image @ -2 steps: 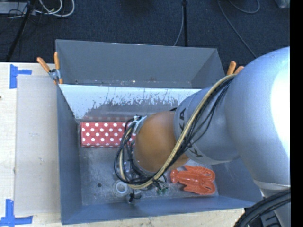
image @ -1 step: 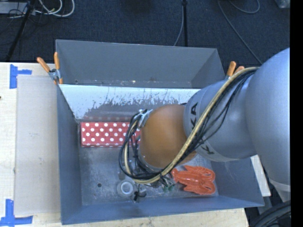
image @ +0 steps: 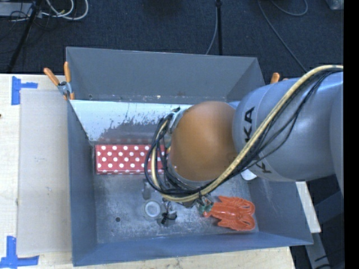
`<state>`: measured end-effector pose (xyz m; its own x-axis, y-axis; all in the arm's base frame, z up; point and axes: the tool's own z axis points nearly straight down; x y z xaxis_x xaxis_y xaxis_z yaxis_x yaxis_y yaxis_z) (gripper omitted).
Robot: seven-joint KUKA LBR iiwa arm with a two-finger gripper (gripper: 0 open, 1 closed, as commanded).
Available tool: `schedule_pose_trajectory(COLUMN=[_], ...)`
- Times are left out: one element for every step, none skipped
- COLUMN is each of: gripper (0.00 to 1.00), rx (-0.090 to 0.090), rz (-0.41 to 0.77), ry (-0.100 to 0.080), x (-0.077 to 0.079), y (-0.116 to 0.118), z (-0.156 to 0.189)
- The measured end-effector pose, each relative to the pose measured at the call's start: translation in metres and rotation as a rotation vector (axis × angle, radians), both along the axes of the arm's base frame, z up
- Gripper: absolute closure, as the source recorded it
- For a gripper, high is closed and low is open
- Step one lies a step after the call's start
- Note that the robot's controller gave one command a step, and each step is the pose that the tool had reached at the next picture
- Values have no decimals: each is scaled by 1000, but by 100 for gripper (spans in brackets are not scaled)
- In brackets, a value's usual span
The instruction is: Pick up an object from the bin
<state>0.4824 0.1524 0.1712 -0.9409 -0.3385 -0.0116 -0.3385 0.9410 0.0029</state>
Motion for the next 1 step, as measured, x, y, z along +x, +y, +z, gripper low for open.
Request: schedule_pose_trajectory(gripper=[100], rx=[2], rz=[2], ry=[-8], x=[3], y=[0], z=[42])
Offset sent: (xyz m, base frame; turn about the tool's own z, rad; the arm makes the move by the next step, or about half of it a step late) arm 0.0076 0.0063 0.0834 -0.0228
